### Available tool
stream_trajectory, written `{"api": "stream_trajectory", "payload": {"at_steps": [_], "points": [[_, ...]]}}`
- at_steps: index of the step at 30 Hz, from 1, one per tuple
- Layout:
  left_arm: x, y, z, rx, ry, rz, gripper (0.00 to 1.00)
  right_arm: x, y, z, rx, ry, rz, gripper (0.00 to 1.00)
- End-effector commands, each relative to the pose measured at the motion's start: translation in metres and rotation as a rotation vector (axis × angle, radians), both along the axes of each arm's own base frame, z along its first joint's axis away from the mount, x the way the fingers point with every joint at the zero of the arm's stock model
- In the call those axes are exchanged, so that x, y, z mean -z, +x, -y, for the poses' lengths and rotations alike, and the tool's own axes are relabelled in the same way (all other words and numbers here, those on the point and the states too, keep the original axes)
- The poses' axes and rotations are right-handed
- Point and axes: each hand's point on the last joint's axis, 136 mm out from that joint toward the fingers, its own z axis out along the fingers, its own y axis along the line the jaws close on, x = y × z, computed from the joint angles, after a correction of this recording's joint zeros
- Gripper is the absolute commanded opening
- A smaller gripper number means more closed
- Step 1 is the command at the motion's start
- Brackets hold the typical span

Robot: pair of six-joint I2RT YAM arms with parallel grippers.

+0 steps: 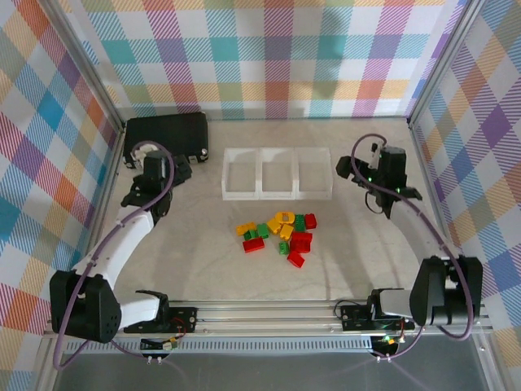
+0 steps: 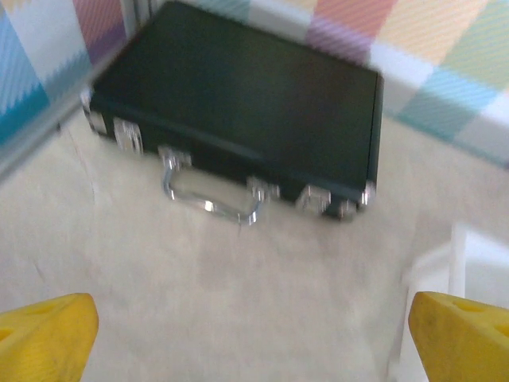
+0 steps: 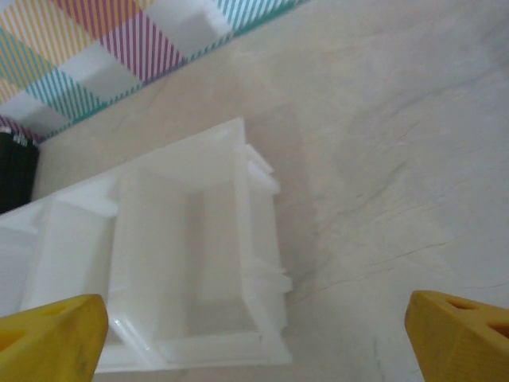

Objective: Sort the legos into containers by color
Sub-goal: Pick up the lego from the center of the table.

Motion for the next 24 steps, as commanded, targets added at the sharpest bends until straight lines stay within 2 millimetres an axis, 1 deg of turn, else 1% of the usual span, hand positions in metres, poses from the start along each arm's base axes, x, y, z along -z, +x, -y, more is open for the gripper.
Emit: {"api": "stream_trajectory", "payload": {"at_steps": [1,3,6,9,12,14,18,21,24], "points": [[0.027,-0.037,0.015,0.033,-0.047,-0.113,1.00,0.018,-0.007,-0.020,-0.081,0.049,-0.196,0.90],[0.032,-0.048,0.030,0.064,-0.037,-0.138,1.00,0.022,-0.002,-0.025,-0.110,0.045,-0.249,0.87],[0.042,-0.064,0.062,0.160,-0.073,-0.190,1.00,0.023,-0.004,-0.040,-0.165,0.028,-0.304,0.84],[0.048,-0.082,0.097,0.269,-0.090,-0.218,1.00,0.026,-0.023,-0.058,-0.220,-0.074,-0.364,0.84],[0.048,-0.098,0.122,0.369,-0.089,-0.212,1.00,0.036,-0.053,-0.072,-0.224,-0.137,-0.440,0.85],[0.047,-0.106,0.131,0.413,-0.081,-0.217,1.00,0.044,-0.071,-0.080,-0.212,-0.147,-0.460,0.85],[0.044,-0.113,0.146,0.485,-0.104,-0.212,1.00,0.065,-0.099,-0.085,-0.195,-0.188,-0.509,0.84],[0.047,-0.116,0.150,0.491,-0.122,-0.217,1.00,0.080,-0.110,-0.085,-0.211,-0.224,-0.538,0.81],[0.054,-0.120,0.151,0.476,-0.150,-0.236,1.00,0.087,-0.114,-0.085,-0.229,-0.267,-0.547,0.80]]}}
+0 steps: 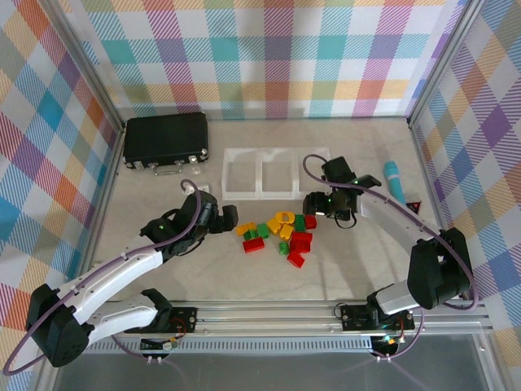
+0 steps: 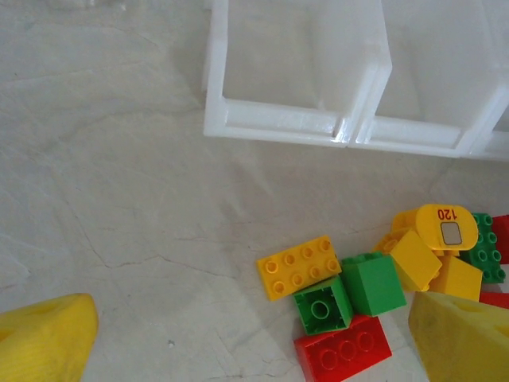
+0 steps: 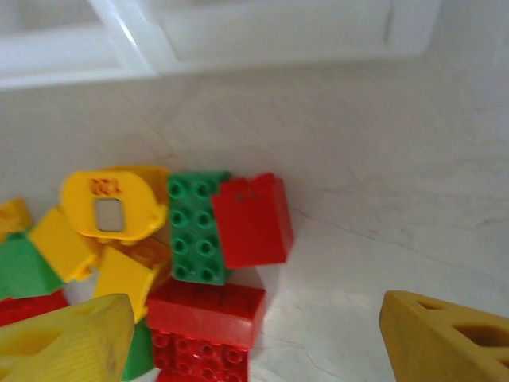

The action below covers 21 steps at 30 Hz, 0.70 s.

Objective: Sort the legos into containers by color
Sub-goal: Pick up the lego from the center of the table.

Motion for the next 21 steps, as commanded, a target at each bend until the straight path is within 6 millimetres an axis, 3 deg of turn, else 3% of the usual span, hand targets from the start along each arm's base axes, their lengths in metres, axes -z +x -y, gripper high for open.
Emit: {"api": "stream_trajectory", "payload": {"at_steps": [1,10,21], "points": [[0.010,-0.010,0.003,-0.012,-0.038,-0.041,1.00,0.006,-0.005,0.004,-0.008,-0.053,-0.002,0.79],[-0.001,-0.019,-0.012,-0.012,-0.057,0.051,1.00,0.022,0.013,-0.015,-0.115,-0.078,-0.023,0.74],[0.001,-0.026,-0.006,0.024,-0.062,0.003,1.00,0.036,0.020,-0.021,-0.148,-0.142,-0.030,0.63]]}}
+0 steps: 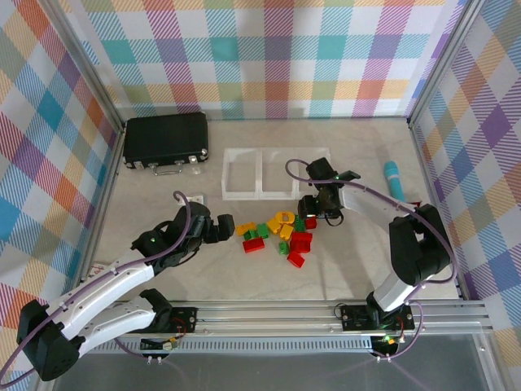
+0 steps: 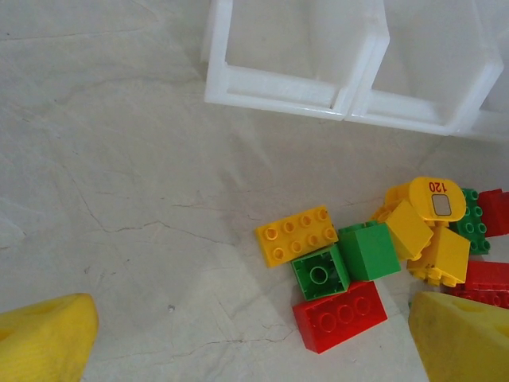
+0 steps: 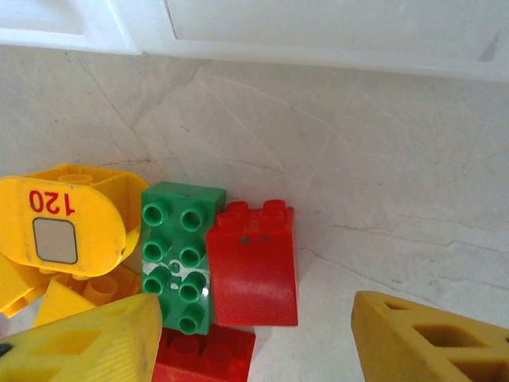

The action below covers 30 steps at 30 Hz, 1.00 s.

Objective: Sort the legos into containers by color
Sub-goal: Pick up the lego from the center of the table.

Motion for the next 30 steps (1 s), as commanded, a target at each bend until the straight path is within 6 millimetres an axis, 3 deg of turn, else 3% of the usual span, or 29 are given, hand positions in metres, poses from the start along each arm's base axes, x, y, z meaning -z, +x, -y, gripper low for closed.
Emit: {"api": "stream_trajectory", "payload": {"at_steps": [1,30], "points": [[-0.004,-0.004,0.001,0.016,-0.010,-0.002,1.00,0.003,0.005,-0.001,-0.017,-0.041,0.014,0.62],[-0.003,-0.006,0.007,0.039,-0.036,-0.007,1.00,0.029,0.003,0.010,-0.013,-0.168,-0.042,0.48]]}}
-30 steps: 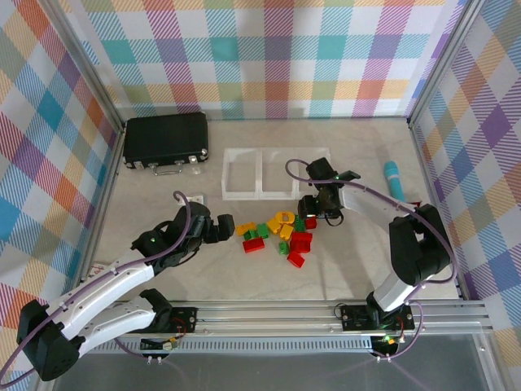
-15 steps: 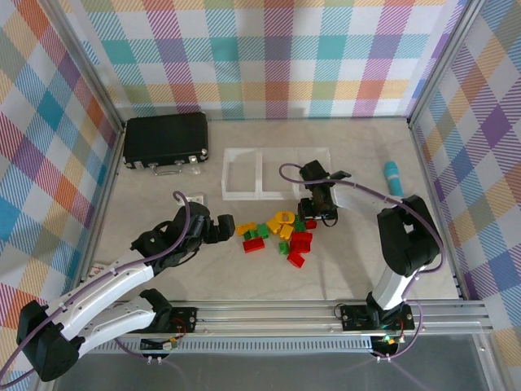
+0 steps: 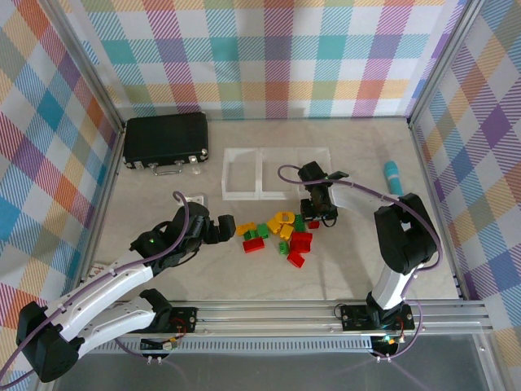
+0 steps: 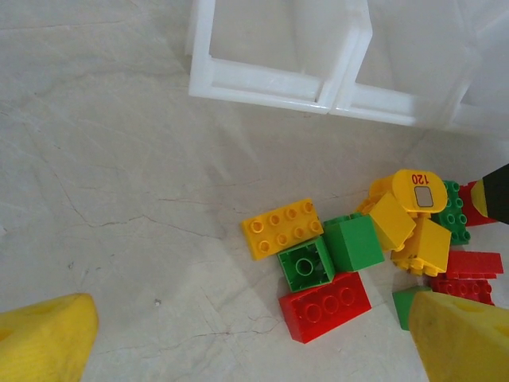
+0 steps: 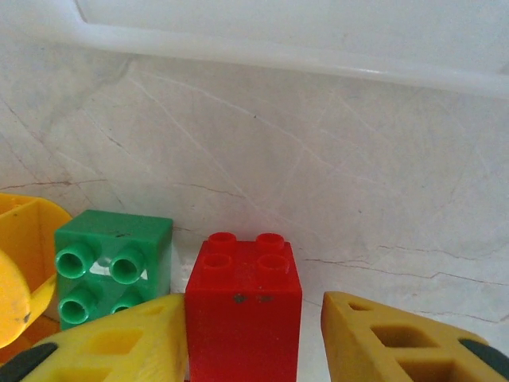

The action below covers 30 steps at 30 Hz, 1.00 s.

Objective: Sort the legos into containers by color
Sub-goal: Pick up the lego from the center of the table.

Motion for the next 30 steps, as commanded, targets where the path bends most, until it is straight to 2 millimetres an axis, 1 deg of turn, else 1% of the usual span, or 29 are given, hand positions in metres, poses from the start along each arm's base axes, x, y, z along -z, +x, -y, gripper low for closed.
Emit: {"api": "stream_trajectory", "payload": {"at_steps": [1,6,11,21,23,25,27,30], "points": [[-0.001,-0.003,0.002,0.016,-0.006,0.001,1.00,0.002,-0.003,0.002,0.004,-0.032,-0.021,0.48],[0.002,-0.003,0.003,0.017,-0.006,-0.006,1.00,0.005,-0.004,0.004,0.004,-0.042,-0.027,0.51],[0.003,-0.003,0.002,0.019,-0.006,-0.006,1.00,0.004,-0.004,0.005,0.004,-0.050,-0.022,0.51],[0.005,-0.003,0.003,0.020,0.000,-0.010,1.00,0.002,-0.004,0.004,0.009,-0.048,-0.022,0.40],[0.005,-0.003,0.003,0.021,-0.001,-0.010,1.00,-0.003,-0.004,0.003,0.008,-0.044,-0.013,0.36],[0.005,-0.003,0.003,0.022,-0.001,-0.009,1.00,-0.012,-0.003,0.001,0.000,-0.037,-0.008,0.29],[0.004,-0.002,0.004,0.024,-0.002,-0.006,1.00,-0.020,-0.002,0.001,0.000,-0.040,0.007,0.28],[0.003,-0.001,0.005,0.028,-0.001,-0.005,1.00,-0.040,0.001,-0.001,0.003,-0.025,0.051,0.27]]}}
